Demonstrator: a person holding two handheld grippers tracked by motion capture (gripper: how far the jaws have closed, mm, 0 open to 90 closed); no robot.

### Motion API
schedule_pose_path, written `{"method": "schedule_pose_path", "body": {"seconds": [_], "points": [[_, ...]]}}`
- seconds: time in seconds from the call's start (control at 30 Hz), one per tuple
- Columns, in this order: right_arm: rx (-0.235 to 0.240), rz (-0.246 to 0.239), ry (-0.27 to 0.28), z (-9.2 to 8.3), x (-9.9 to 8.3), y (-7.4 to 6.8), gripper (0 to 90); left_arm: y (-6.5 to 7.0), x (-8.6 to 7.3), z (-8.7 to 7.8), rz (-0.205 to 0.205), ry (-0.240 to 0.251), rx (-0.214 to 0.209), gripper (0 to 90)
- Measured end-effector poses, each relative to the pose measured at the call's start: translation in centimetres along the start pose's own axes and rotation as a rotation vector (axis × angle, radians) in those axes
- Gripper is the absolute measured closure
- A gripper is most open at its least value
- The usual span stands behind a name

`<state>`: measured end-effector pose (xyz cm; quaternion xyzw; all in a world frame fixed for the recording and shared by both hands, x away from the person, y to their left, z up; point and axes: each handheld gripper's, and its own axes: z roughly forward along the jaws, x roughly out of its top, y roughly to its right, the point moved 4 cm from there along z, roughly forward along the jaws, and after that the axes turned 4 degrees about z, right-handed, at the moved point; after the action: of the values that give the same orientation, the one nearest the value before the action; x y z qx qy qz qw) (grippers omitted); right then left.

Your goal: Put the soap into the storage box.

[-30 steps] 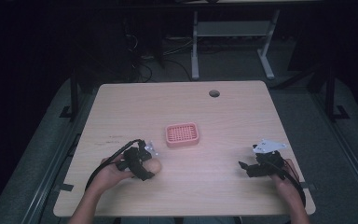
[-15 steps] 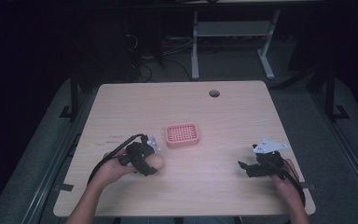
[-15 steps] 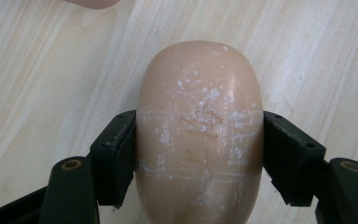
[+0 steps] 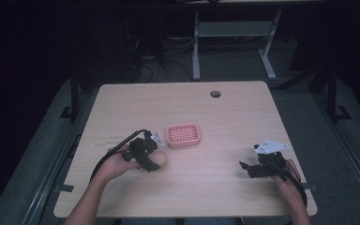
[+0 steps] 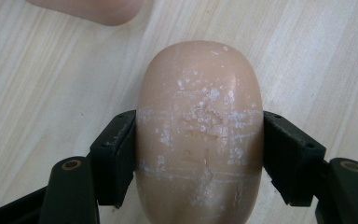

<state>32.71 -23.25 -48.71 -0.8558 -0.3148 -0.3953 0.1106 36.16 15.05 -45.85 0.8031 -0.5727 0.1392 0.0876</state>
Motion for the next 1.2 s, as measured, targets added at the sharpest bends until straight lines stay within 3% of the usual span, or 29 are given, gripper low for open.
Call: {"method": "schedule_pose_path", "body": {"seconds": [1.2], "points": [[0.002, 0.012, 0.017, -0.1, 0.1, 0.2, 13.9, -2.2, 3.2, 0.5, 0.024, -0.044, -0.015, 32.3]]}}
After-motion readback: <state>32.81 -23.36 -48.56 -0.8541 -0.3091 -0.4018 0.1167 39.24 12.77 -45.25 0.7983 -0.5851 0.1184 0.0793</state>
